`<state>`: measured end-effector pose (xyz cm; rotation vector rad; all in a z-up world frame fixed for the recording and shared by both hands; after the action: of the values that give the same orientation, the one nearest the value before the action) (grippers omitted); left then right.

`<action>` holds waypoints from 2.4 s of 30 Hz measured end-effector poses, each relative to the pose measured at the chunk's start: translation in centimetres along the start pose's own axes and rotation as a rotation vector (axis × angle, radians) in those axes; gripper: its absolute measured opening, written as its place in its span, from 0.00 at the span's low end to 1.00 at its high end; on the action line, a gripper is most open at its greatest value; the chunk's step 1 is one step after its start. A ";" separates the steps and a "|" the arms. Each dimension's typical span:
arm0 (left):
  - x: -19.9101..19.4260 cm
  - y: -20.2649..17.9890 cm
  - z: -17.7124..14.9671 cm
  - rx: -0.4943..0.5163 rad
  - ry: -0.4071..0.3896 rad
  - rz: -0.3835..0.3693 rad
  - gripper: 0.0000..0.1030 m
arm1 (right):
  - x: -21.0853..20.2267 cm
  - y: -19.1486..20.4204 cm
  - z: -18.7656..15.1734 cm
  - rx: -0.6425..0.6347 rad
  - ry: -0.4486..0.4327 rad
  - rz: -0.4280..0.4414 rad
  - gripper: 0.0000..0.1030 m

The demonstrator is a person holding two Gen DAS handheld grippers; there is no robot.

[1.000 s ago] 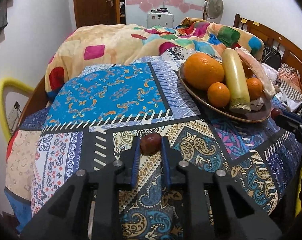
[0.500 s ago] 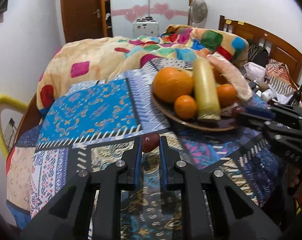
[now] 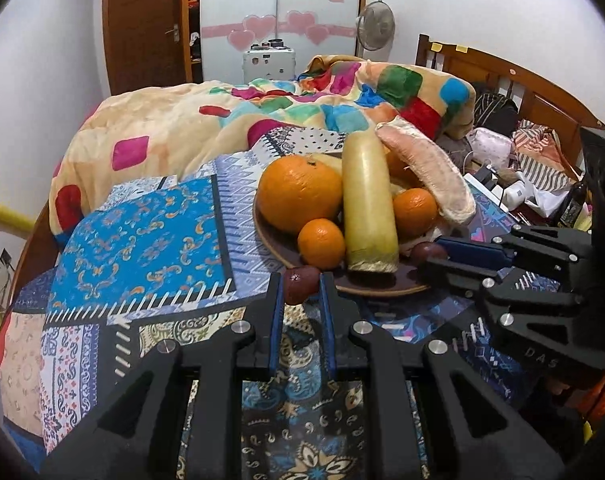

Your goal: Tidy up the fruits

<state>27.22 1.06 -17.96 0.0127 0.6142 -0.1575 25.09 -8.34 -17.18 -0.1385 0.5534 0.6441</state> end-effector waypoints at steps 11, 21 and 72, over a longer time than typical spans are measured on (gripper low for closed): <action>0.2 -1.1 1.7 0.019 -0.023 -0.008 0.16 | -1.7 -0.6 0.8 0.030 -0.048 0.000 0.28; 1.4 -1.9 3.5 0.023 -0.039 -0.020 0.16 | -4.4 -3.6 4.0 0.059 -0.174 -0.096 0.35; -30.5 -7.2 6.0 0.005 -0.607 0.105 0.97 | -27.4 4.3 8.0 0.060 -0.606 -0.210 0.92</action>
<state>4.99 -2.04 4.70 0.0018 0.0065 -0.0548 7.92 -17.15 4.28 0.0572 -0.0280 0.4323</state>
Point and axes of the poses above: each gripper's, at about its wrist camera, not at the fingertips, and x roughly the way its jaws point, y to its left, z to its top, the point moved 8 cm from there along x, roughly the way its jaws point, and after that the axes turned 7 degrees about -y, right-handed, at the moved point
